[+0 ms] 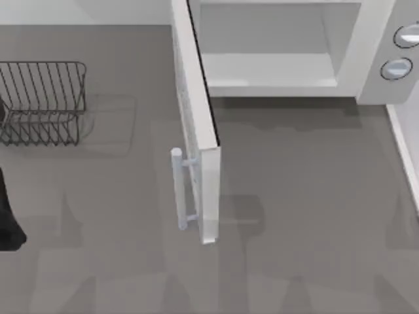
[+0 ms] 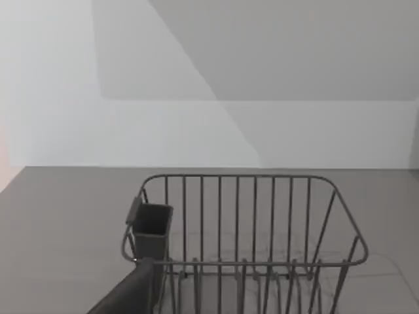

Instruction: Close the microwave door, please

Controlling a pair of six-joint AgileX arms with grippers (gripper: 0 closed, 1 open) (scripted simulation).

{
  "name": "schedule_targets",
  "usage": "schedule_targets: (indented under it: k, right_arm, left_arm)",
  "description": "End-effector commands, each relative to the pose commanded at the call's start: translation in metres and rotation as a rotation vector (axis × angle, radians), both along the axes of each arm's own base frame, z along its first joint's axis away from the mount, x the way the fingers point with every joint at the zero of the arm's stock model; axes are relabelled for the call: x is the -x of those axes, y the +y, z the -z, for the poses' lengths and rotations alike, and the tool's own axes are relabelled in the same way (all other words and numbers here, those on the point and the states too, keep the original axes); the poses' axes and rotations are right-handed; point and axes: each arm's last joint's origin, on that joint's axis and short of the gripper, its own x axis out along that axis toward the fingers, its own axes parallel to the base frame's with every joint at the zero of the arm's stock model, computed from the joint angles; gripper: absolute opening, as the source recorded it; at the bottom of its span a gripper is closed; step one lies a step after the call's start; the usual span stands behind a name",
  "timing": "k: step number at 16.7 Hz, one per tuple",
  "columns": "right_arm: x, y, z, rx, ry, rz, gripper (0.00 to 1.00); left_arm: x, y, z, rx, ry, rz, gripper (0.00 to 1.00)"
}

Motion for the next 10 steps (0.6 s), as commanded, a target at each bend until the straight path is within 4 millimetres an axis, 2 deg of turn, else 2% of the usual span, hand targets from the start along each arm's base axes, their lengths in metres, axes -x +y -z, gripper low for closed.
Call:
schedule_targets:
  k: [5,10]
  right_arm:
    - [0.000,0.000,0.000,0.000,0.000,0.000,1.00]
    - [0.000,0.000,0.000,0.000,0.000,0.000,1.00]
  left_arm:
    - [-0.001,-0.001,-0.006,-0.019,0.049,0.018,1.00]
    - [-0.008,-0.005,-0.037,-0.110,0.260,0.096,1.00]
